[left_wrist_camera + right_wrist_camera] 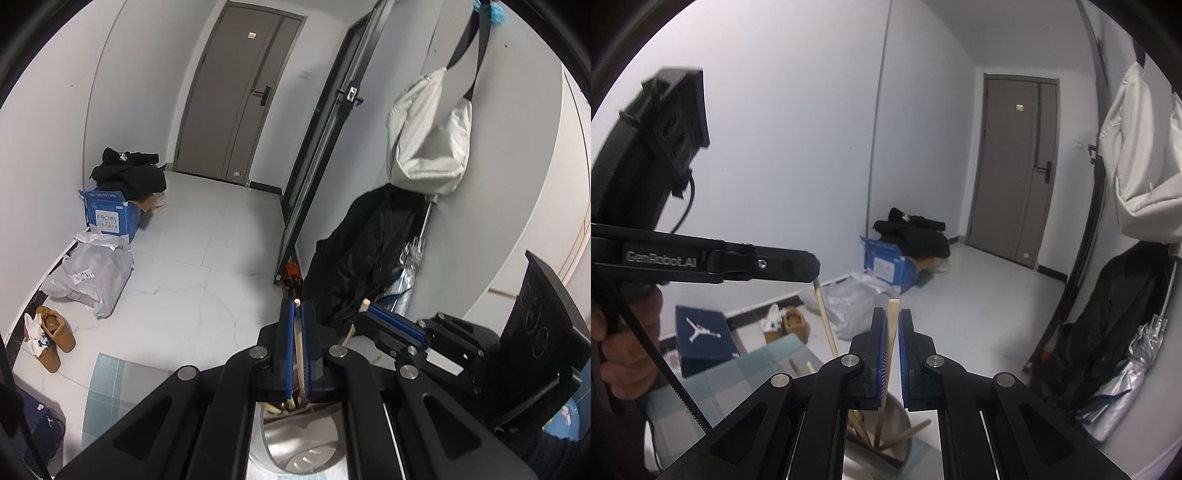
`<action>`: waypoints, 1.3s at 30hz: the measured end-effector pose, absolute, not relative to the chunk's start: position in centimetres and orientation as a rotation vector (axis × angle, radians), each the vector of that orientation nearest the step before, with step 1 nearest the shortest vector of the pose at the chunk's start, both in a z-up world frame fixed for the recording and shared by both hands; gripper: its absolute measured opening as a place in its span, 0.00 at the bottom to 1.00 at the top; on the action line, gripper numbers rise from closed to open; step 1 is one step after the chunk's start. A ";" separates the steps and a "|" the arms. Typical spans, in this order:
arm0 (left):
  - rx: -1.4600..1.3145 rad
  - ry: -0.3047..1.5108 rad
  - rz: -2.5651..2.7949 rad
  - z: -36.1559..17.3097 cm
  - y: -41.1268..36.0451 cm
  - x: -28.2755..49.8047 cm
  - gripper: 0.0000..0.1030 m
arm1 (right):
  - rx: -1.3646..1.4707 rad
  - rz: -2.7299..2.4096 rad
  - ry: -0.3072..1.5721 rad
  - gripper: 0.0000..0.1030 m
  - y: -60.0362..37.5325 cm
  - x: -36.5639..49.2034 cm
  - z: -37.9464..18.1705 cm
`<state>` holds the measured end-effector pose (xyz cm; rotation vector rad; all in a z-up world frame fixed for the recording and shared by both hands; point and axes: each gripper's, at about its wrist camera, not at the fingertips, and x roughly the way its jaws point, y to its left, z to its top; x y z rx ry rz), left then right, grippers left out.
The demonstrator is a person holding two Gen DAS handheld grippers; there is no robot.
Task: Organize utensils
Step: 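Lift the held chopsticks with both tools up over the white holder, then open both tools to drop the chopsticks into the holder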
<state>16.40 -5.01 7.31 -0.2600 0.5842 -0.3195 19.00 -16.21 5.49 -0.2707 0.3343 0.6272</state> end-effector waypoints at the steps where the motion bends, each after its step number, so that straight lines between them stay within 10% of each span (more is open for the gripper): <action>1: -0.255 0.594 -0.324 7.1 -5.1 16.3 0.00 | -0.277 0.624 0.340 0.05 -16.1 18.9 5.2; 16: -0.243 0.735 -0.367 5.0 -5.1 16.4 0.01 | -0.238 0.590 0.467 0.06 -17.3 18.8 3.0; 21: -0.240 0.784 -0.397 4.8 -5.2 16.5 0.40 | -0.165 0.562 0.470 0.14 -18.4 17.3 3.7; 39: -0.273 0.676 -0.231 6.7 -2.5 11.4 0.74 | 0.049 0.428 0.404 0.53 -21.6 9.8 6.3</action>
